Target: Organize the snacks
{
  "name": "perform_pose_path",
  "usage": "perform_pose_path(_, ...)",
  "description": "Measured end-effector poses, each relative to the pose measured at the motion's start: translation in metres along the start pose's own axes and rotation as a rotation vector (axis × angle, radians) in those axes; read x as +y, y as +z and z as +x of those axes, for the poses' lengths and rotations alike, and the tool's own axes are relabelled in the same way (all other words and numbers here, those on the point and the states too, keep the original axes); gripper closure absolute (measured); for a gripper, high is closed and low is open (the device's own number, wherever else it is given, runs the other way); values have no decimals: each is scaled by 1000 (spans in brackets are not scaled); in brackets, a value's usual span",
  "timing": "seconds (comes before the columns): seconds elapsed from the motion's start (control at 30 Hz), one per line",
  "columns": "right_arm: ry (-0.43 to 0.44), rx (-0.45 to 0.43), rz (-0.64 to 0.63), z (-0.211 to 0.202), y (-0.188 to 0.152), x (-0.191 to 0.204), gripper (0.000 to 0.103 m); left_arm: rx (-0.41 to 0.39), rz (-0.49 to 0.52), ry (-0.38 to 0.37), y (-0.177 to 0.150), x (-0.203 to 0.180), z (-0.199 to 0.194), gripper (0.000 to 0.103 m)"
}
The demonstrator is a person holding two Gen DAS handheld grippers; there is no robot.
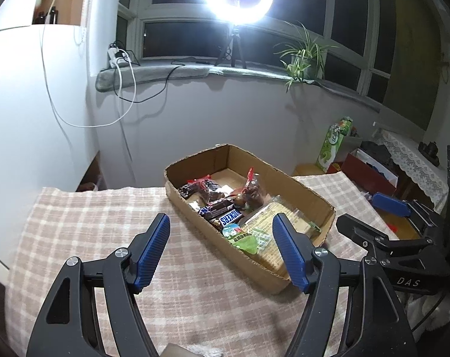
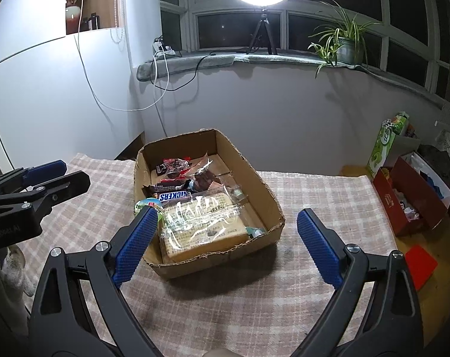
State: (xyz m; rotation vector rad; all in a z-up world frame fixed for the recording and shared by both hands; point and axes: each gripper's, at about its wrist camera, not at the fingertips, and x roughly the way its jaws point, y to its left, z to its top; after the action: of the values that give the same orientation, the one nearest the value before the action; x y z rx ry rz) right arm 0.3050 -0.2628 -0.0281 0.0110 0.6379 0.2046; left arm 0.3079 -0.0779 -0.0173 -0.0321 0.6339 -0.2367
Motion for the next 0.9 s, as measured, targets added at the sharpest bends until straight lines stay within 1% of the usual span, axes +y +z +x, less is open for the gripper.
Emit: perform_pose_path(0.9,1,-2,6,-6,-2,0,6,-16,15,-3,-1,-8,-11,32)
